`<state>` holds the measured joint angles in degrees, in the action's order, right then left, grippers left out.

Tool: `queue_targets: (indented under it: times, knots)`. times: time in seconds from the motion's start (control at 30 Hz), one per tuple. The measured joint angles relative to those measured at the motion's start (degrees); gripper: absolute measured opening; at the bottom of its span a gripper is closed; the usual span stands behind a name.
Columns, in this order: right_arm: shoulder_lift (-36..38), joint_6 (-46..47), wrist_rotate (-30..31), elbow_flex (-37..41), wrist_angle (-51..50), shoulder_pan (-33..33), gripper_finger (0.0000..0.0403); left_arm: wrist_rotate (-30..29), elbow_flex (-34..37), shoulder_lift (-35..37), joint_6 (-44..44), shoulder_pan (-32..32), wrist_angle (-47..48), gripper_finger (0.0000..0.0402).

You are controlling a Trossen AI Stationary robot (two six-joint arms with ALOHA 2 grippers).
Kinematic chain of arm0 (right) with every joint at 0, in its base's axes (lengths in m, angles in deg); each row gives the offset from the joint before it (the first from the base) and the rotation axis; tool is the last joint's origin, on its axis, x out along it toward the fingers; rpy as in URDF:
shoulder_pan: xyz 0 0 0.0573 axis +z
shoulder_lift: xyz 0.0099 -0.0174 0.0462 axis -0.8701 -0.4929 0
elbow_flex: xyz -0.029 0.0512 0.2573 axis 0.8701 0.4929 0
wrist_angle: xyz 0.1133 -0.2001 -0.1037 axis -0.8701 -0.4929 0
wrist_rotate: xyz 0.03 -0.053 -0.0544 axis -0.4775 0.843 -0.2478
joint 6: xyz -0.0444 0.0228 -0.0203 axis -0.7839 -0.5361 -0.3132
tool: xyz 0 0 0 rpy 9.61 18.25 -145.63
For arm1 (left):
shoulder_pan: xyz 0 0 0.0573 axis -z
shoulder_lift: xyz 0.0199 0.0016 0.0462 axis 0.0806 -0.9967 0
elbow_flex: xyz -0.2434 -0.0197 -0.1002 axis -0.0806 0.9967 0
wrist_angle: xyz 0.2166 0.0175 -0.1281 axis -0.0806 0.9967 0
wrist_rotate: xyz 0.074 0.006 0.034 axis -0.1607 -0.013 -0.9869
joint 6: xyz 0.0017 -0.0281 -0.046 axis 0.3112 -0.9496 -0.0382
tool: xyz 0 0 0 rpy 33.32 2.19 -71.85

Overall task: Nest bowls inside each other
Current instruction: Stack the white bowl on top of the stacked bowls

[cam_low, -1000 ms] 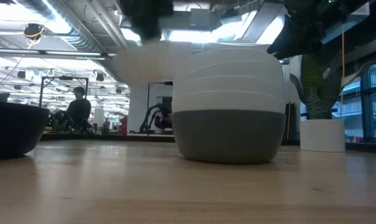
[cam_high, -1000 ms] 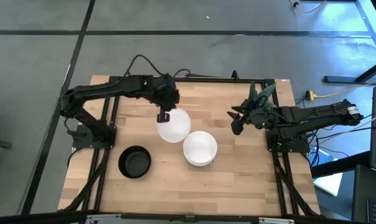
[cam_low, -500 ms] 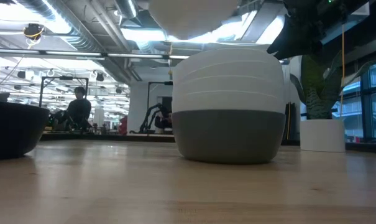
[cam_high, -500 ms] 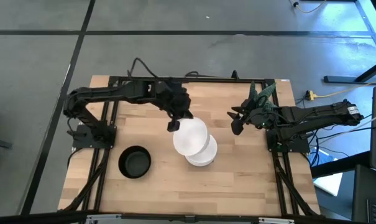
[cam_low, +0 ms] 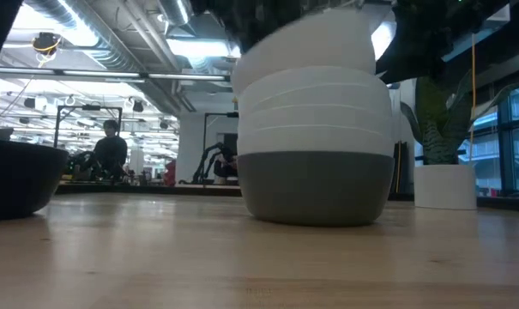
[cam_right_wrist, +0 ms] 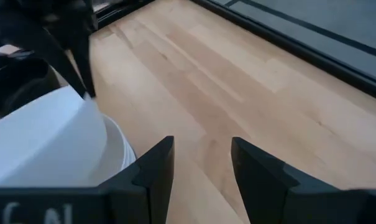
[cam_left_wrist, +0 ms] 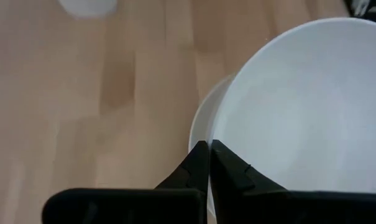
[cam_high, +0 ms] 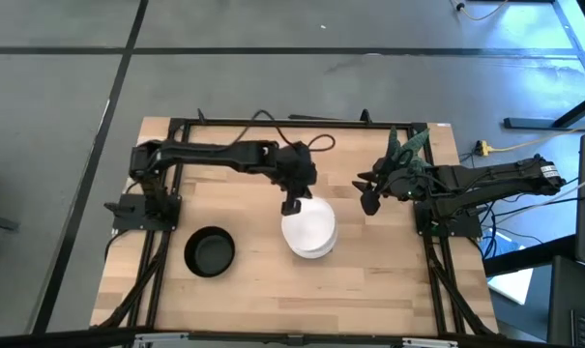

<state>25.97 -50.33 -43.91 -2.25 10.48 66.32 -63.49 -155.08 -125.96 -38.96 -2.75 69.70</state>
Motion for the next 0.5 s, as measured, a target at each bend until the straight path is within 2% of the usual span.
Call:
queue_targets:
  times: [0.27,0.5]
  knots:
    - [0.0,-3.5,-0.4,0.0,-0.2,0.0,0.0162,-0.2,0.0,-3.2,-2.3,0.0,4.6,0.0]
    - [0.0,-6.3,-0.4,0.0,-0.2,0.0,0.0162,-4.9,0.0,-3.2,-4.6,0.0,12.2,0.0]
